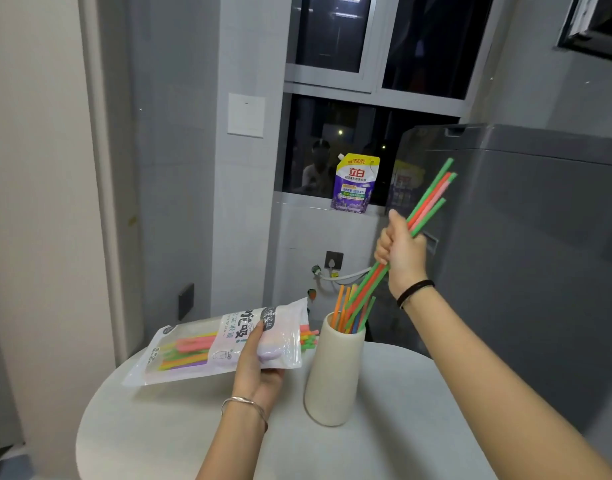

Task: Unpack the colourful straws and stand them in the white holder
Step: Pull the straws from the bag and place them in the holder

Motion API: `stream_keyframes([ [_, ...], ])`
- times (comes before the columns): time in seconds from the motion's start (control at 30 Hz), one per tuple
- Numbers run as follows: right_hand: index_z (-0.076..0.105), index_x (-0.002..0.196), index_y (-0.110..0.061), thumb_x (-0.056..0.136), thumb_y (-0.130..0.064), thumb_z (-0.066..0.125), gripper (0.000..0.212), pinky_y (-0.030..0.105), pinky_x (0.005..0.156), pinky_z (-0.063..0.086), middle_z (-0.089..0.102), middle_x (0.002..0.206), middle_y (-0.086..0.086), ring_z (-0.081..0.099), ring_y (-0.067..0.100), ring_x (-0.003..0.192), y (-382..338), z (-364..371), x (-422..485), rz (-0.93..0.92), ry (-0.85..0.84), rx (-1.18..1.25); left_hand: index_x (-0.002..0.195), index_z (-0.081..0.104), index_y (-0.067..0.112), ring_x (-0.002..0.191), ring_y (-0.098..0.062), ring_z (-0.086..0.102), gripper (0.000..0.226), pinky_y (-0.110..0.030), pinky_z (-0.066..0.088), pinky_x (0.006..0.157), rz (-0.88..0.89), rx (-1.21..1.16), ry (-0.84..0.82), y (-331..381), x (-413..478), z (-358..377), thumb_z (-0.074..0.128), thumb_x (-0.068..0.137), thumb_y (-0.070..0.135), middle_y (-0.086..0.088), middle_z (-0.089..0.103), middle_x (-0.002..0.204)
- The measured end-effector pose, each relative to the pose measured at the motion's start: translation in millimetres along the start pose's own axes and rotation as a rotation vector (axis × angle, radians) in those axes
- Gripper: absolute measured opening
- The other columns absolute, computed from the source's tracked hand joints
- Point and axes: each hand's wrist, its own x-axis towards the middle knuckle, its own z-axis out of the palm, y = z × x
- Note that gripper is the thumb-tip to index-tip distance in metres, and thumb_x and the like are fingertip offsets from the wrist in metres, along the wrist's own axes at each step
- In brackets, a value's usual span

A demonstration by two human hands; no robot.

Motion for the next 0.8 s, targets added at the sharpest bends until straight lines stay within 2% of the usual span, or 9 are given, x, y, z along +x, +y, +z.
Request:
stream_keyframes([
  [0.1,0.034,0.057,-0.019,0.095,-0.023,0.048,0.041,0.020,0.039,0.026,0.030,0.042,-0.006,0.028,0.007,0.035,22.5,4.3,-3.3,0.054,-0.062,-0.088,0.095,0.063,0.016,0.060,-0.011,0.072,0.007,-0.031,0.055,0.062,-0.003,0.030,-0.011,0.8,1.5,-1.6,0.059,0.089,0.015,0.001,0.075,0.070],
  [0.23,0.043,0.056,-0.014,0.095,-0.023,0.048,0.040,0.021,0.046,0.045,0.043,0.048,0.003,0.044,0.010,0.038,45.5,2.1,-8.6,0.090,-0.105,-0.241,0.095,0.064,0.016,0.078,-0.018,0.069,0.008,-0.038,0.052,0.081,0.004,0.029,-0.018,2.0,2.0,-2.4,0.061,0.088,0.016,0.000,0.076,0.073],
  [0.33,0.048,0.060,-0.010,0.096,-0.021,0.048,0.037,0.020,0.050,0.052,0.051,0.052,0.003,0.053,0.010,0.042,52.8,-2.3,-8.2,0.061,-0.118,-0.300,0.093,0.063,0.015,0.083,-0.019,0.065,0.007,-0.038,0.050,0.086,-0.003,0.030,-0.003,3.9,2.3,-3.2,0.062,0.087,0.016,-0.001,0.076,0.070],
  [0.47,0.056,0.070,-0.011,0.094,-0.019,0.051,0.026,0.019,0.062,0.053,0.063,0.066,0.002,0.062,0.011,0.063,53.5,-4.5,-8.0,0.038,-0.124,-0.331,0.095,0.063,0.014,0.085,-0.021,0.065,0.009,-0.044,0.045,0.098,-0.015,0.031,-0.015,4.6,2.8,-4.4,0.062,0.087,0.016,-0.002,0.076,0.072],
  [0.53,0.059,0.081,-0.010,0.093,-0.019,0.055,0.015,0.018,0.069,0.050,0.067,0.081,0.002,0.063,0.010,0.076,48.7,-5.1,-10.8,-0.045,-0.090,-0.365,0.101,0.063,0.015,0.083,-0.020,0.067,0.015,-0.044,0.047,0.096,-0.004,0.049,-0.025,3.4,2.3,-4.3,0.062,0.086,0.016,-0.001,0.076,0.074],
  [0.6,0.060,0.089,-0.010,0.091,-0.018,0.056,0.010,0.012,0.070,0.050,0.067,0.090,0.002,0.062,0.004,0.081,42.6,-5.4,-20.8,-0.167,-0.017,-0.337,0.108,0.062,0.017,0.074,-0.017,0.072,0.021,-0.040,0.054,0.081,0.001,0.057,-0.053,0.8,0.8,-3.8,0.062,0.087,0.017,0.000,0.077,0.078],
  [0.7,0.062,0.083,-0.016,0.093,-0.014,0.051,0.015,0.009,0.072,0.049,0.069,0.090,-0.001,0.065,0.000,0.083,45.1,-2.9,-58.1,-0.257,0.046,-0.161,0.108,0.063,0.018,0.069,-0.013,0.073,0.020,-0.031,0.058,0.058,0.006,0.067,-0.079,-2.6,-2.6,-3.5,0.061,0.088,0.018,0.000,0.077,0.081],
  [0.73,0.063,0.083,-0.016,0.095,-0.013,0.049,0.018,0.011,0.074,0.050,0.069,0.091,0.000,0.066,0.002,0.085,52.6,-1.9,-73.5,-0.232,0.058,-0.100,0.108,0.064,0.018,0.070,-0.013,0.073,0.020,-0.030,0.058,0.057,0.022,0.079,-0.079,-3.6,-4.4,-3.3,0.062,0.088,0.018,0.001,0.077,0.083],
  [0.8,0.064,0.086,-0.016,0.097,-0.016,0.046,0.021,0.019,0.081,0.051,0.070,0.096,0.002,0.066,0.010,0.092,72.8,0.6,-100.3,-0.084,0.101,0.038,0.111,0.064,0.019,0.077,-0.011,0.073,0.024,-0.031,0.057,0.067,0.074,0.131,-0.082,-5.3,-8.0,-2.8,0.064,0.087,0.020,0.003,0.076,0.091],
])
